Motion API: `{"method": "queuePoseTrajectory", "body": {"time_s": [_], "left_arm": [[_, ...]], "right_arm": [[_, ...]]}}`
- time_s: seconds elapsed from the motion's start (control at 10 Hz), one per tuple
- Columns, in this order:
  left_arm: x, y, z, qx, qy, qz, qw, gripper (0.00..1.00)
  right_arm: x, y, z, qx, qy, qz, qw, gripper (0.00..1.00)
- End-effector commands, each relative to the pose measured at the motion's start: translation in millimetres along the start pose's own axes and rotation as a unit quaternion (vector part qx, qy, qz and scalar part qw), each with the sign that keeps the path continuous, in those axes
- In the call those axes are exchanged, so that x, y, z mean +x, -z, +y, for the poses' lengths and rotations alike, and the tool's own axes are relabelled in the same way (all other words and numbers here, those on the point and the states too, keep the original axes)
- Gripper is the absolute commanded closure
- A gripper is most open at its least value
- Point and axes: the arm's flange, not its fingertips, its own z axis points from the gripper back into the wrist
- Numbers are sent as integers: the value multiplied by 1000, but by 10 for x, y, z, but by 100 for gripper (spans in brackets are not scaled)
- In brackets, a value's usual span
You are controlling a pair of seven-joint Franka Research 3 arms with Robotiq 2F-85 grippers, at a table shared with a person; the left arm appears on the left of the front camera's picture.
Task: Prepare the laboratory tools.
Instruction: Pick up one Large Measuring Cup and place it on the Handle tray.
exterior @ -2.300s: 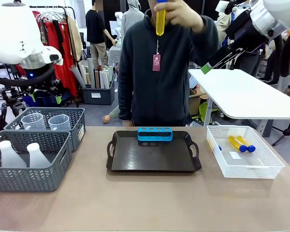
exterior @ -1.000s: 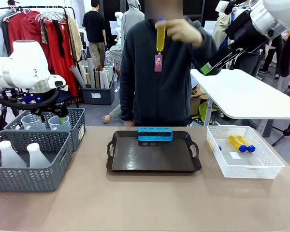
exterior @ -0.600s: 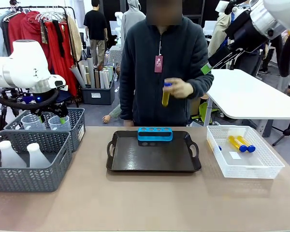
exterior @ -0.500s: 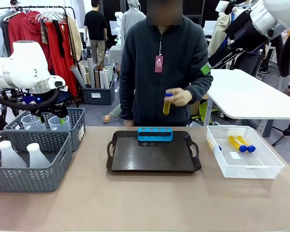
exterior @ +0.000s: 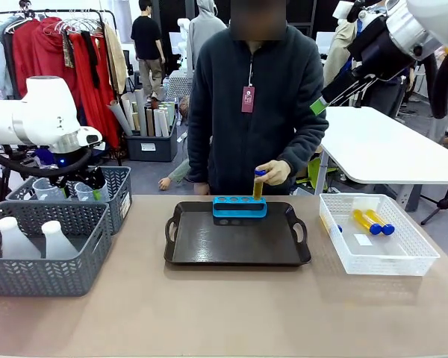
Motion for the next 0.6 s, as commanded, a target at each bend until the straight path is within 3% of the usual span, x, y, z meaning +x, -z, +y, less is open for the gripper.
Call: {"method": "queuePoseTrajectory", "body": {"time_s": [0.0, 0.3, 0.5], "left_arm": [[82, 41, 49, -11, 13, -3, 1000, 0], [123, 169, 105, -18, 21, 6, 1000, 0], [133, 175, 92, -15, 27, -1, 1000, 37]], "right_arm": [[1, -7, 0, 1, 0, -1, 1000, 0], [1, -7, 0, 1, 0, -1, 1000, 0], [1, -7, 0, 1, 0, -1, 1000, 0]]}}
